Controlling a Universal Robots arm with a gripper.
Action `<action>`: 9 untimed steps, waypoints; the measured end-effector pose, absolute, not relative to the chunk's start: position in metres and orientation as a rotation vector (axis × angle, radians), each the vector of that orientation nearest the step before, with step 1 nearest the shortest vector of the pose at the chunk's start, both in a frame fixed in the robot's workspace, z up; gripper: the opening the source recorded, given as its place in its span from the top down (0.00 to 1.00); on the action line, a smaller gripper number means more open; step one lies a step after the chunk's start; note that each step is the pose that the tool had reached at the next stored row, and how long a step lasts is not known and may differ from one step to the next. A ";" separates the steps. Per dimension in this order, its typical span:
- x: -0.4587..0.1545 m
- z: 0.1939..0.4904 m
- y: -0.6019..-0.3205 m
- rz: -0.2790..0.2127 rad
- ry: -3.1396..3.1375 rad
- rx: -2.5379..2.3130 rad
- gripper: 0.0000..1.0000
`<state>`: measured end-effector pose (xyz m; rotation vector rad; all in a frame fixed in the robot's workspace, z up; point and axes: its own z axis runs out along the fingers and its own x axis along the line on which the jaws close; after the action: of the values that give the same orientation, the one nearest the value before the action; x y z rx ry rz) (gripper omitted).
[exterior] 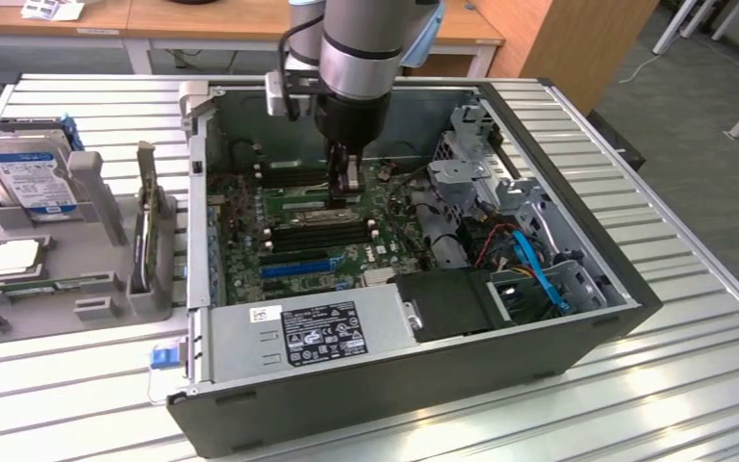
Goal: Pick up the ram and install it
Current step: 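Insert the ram into the slot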
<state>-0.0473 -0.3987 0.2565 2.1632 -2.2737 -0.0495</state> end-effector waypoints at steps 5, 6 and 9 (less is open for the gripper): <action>-0.043 0.247 -0.399 -0.050 -2.273 2.163 0.86; -0.043 0.246 -0.401 -0.051 -2.273 2.162 0.86; -0.042 0.240 -0.404 -0.052 -2.273 2.162 0.86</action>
<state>-0.0424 -0.4044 0.2402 2.1623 -2.2727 -0.0518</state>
